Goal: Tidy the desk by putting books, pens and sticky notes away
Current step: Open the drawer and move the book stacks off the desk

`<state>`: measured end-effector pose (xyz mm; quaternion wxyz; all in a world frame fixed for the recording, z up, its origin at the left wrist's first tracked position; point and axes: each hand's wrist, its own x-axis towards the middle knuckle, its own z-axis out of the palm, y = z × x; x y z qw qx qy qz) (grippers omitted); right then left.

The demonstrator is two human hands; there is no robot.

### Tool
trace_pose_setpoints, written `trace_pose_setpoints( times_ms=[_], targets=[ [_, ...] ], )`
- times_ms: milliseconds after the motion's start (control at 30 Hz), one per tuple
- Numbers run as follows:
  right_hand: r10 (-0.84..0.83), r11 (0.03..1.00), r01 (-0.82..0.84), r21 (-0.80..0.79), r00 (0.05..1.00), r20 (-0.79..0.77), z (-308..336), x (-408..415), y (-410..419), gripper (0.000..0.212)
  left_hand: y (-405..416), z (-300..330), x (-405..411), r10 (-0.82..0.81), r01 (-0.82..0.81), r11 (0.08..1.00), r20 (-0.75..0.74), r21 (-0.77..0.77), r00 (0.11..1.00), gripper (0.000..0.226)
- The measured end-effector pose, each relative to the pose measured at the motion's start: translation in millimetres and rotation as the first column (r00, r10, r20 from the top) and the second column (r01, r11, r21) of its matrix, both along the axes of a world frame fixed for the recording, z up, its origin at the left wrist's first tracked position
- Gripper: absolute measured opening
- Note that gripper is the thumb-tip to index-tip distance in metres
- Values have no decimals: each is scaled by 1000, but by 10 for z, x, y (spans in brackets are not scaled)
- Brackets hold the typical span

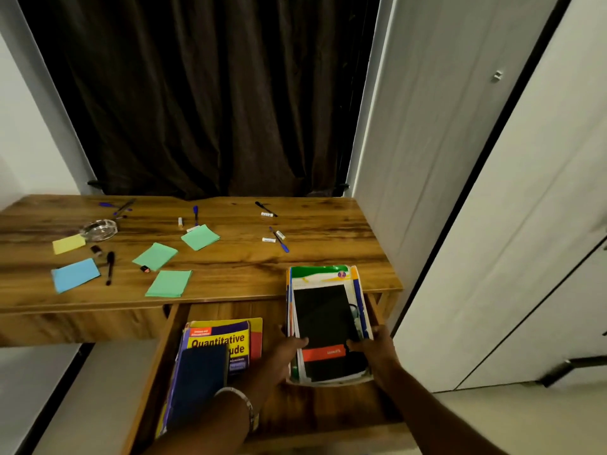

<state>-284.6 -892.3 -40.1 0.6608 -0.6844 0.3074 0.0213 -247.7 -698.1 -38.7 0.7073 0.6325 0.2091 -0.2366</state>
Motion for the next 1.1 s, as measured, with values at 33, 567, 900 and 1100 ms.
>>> trace_pose_setpoints(
  times_ms=[33, 567, 900, 1100],
  targets=[
    [-1, 1000, 1, 1, 1000, -12, -63, -59, -10, 55, -8, -35, -75, -3, 3, 1000, -14, 0, 1000, 82],
    [-3, 999, 9, 37, 989, -148, -606, -390, -193, 58, -205, -538, -452, 14, -5, 991, -71, 131, 997, 77],
    [46, 998, -52, -33, 985, -164, -795, -267, -304, 52, -302, -762, -274, -43, 62, 973, -90, 222, 995, 75],
    [51, 992, -73, -107, 980, -194, -810, -237, -306, 35, -305, -1067, -148, -113, 145, 928, -110, 343, 987, 78]
  ],
)
